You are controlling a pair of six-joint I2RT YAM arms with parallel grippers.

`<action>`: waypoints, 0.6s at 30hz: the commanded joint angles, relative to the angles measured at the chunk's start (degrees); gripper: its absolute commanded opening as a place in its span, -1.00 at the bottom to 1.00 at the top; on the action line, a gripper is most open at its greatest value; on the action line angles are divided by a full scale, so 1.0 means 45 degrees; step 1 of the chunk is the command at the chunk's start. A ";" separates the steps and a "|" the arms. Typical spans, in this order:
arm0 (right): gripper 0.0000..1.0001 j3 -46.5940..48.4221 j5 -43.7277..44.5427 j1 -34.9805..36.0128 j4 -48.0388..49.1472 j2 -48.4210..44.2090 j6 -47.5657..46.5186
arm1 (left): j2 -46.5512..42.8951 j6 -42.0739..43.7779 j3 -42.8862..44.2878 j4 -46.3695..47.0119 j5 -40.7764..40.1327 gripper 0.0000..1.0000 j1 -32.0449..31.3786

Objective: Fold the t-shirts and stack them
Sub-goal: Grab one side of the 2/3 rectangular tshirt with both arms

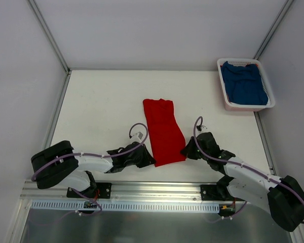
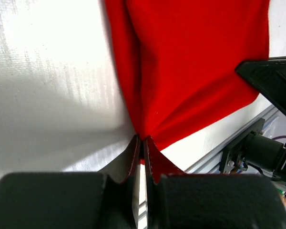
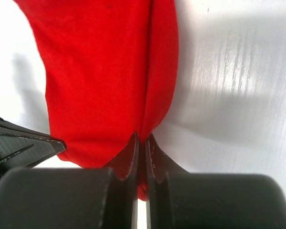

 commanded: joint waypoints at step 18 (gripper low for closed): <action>-0.99 0.3071 0.0542 0.0432 -0.1942 0.0080 -0.0882 | -0.2843 0.2611 0.3165 -0.5631 -0.1717 -1.00 0.0077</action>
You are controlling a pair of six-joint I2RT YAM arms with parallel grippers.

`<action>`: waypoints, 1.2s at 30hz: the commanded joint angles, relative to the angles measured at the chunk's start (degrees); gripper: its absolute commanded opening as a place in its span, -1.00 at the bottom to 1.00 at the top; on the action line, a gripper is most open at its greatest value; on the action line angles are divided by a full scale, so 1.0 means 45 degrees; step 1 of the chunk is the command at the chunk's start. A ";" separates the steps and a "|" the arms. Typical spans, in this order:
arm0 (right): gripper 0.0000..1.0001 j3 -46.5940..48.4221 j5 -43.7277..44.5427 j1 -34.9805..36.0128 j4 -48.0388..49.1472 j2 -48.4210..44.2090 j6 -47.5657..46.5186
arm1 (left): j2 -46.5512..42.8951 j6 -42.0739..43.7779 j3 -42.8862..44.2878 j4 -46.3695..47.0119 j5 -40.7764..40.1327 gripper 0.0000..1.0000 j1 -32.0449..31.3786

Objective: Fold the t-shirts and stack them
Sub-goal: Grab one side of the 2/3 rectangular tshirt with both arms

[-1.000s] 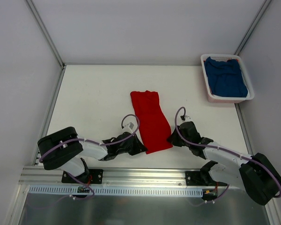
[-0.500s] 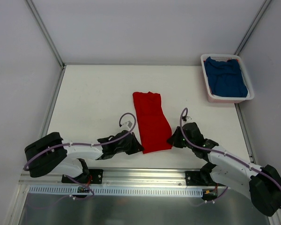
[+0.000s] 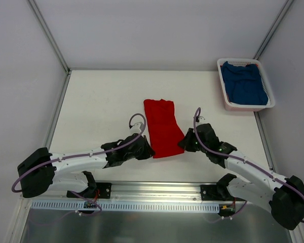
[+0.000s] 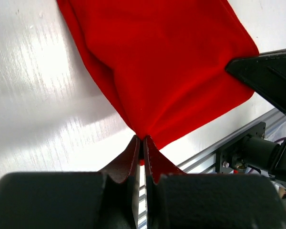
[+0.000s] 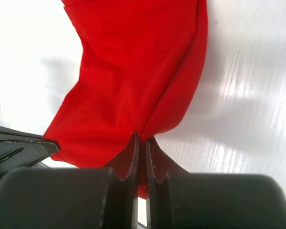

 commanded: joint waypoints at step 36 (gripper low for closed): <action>-0.99 0.9191 -0.0150 -0.2187 0.0529 0.8403 -0.3448 | 0.3923 0.6142 0.6794 -0.0563 0.2517 -1.00 0.6150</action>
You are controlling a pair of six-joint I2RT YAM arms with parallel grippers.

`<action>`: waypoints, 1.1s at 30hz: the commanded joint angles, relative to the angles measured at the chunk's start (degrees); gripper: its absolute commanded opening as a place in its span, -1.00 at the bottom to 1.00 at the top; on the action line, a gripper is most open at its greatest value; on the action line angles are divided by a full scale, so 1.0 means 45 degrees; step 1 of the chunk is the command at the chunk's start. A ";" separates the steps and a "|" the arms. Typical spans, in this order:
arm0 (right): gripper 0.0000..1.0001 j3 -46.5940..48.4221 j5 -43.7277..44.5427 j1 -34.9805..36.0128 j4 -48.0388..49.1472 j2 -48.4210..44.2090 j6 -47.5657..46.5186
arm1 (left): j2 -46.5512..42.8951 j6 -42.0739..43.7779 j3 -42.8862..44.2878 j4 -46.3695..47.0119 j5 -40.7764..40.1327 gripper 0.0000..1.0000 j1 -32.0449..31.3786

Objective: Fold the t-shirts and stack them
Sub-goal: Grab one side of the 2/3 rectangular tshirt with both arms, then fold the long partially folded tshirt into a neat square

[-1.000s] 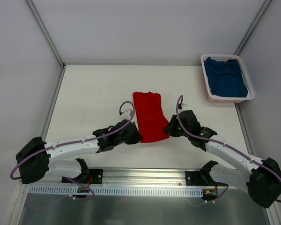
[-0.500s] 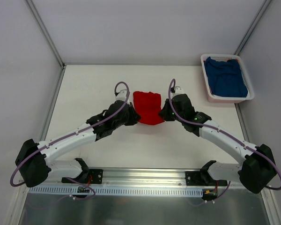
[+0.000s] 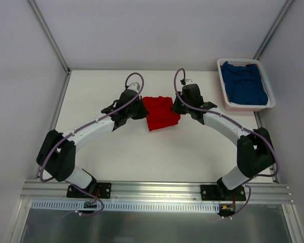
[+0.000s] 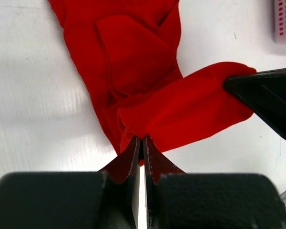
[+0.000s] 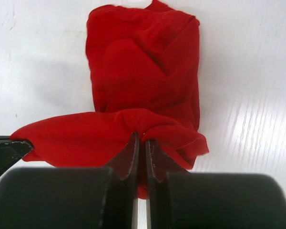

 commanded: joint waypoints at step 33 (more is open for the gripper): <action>0.55 0.7078 -0.2741 -0.2583 -0.0664 0.7020 -0.0530 | 0.6740 0.1147 0.6090 0.0297 0.3397 0.98 0.3989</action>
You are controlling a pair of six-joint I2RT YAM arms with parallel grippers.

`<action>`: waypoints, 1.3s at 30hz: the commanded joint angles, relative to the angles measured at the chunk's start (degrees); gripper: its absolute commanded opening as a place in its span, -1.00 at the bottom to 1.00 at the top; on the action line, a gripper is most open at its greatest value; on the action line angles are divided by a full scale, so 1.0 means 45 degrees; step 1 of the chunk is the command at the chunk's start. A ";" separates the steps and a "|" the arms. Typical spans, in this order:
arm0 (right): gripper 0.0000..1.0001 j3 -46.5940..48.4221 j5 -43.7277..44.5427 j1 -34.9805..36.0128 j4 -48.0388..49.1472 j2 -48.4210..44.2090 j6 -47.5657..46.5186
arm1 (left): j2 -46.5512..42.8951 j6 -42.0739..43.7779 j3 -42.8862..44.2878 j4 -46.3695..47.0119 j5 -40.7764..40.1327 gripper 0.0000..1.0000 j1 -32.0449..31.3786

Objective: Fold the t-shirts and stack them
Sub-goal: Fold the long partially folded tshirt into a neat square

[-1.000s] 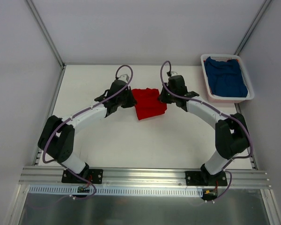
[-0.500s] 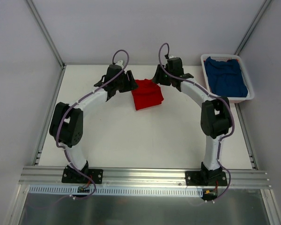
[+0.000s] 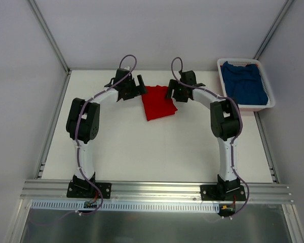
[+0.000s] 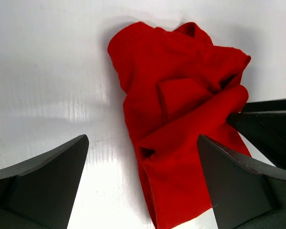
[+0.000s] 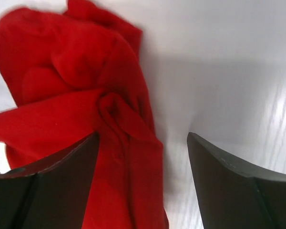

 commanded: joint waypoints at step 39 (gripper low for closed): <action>-0.22 0.1382 -0.2177 -0.0346 -0.0195 -0.0073 -0.0221 | -0.0542 -0.1015 -0.1633 0.3165 0.1508 0.82 -0.0043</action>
